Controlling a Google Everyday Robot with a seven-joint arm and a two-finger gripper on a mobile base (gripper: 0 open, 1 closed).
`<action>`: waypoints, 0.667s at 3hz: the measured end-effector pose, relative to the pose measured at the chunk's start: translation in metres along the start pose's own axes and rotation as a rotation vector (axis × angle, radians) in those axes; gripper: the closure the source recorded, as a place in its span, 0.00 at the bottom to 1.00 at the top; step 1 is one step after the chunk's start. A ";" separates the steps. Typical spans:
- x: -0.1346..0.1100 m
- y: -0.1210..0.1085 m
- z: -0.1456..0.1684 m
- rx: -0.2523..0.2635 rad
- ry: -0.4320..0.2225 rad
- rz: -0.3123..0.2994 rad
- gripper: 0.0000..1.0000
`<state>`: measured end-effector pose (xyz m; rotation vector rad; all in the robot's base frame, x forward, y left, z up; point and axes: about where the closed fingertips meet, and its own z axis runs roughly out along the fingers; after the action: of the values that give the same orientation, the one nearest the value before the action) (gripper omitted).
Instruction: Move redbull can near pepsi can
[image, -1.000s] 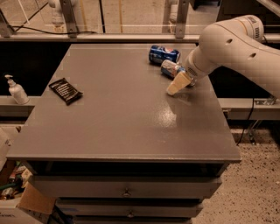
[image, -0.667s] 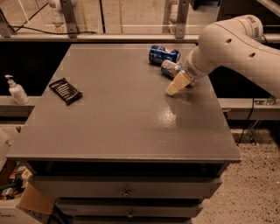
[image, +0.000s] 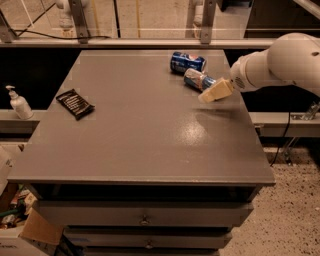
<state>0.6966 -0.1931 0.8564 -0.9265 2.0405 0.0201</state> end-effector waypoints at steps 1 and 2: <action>-0.002 0.000 -0.023 -0.063 -0.170 0.067 0.00; 0.030 -0.017 -0.089 -0.109 -0.279 0.204 0.00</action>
Offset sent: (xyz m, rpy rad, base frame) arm -0.1083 -0.1245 0.0647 0.5220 -0.0680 0.0244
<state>0.6341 -0.2538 0.8953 -0.7324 1.8773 0.3552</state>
